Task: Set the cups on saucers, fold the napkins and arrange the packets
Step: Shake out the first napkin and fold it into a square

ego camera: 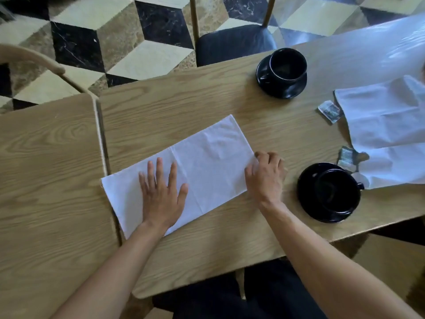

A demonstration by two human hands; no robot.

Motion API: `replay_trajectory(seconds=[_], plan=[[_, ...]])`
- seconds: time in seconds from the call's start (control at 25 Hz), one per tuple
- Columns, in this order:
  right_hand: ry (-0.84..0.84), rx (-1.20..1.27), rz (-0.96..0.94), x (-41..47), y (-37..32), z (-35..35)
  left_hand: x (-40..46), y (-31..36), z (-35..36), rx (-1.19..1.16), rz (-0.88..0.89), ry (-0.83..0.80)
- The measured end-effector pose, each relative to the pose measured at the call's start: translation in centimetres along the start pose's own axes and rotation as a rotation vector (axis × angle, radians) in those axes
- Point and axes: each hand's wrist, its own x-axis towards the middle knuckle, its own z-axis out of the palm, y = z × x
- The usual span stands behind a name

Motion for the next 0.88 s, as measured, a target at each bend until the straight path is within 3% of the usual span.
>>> replay_trajectory(seconds=[0.12,0.24,0.4,0.56,0.88], plan=[[-0.049,0.002,0.029,-1.6,1.3,-1.0,2.8,6.4,-0.2,-0.054,0.409,0.071],[-0.061,0.092,0.096,-2.3,2.4,-1.8,6.3,12.0,-0.4,-0.105,0.771,0.016],[-0.098,0.291,0.245,-2.5,3.8,-2.0,10.1,16.3,-0.7,0.036,1.092,-0.091],[-0.142,0.356,0.351,-2.2,3.9,-2.0,12.8,18.1,-1.6,0.154,1.197,-0.21],[-0.091,0.505,0.354,-2.1,3.2,-2.2,14.1,20.4,-3.1,0.385,1.179,-0.52]])
